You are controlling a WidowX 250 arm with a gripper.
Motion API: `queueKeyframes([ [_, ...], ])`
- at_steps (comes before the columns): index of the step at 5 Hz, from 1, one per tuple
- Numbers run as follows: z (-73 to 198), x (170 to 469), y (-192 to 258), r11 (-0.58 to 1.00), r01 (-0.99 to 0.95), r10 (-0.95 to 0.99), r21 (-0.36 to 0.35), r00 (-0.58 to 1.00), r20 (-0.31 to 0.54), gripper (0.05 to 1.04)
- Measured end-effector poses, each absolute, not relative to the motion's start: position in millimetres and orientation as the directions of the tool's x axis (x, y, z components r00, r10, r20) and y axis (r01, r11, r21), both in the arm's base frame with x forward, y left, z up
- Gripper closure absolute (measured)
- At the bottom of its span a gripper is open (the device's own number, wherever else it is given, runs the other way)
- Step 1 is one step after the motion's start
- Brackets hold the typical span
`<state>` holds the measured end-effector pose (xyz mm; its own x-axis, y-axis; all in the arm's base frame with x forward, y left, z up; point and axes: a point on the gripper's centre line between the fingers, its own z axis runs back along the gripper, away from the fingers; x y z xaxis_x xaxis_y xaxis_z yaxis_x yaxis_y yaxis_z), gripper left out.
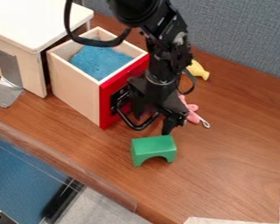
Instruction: Open the drawer
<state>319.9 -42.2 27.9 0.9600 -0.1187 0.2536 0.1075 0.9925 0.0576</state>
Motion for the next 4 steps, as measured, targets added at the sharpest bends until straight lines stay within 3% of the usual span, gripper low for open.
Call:
queueKeyframes([
  [2, 56, 316, -33, 0.996, 0.093, -0.091, 0.005, 0.964, 0.251, 0.083],
  [4, 108, 304, -18, 0.992, 0.128, -0.126, 0.013, 0.943, 0.309, 0.083],
])
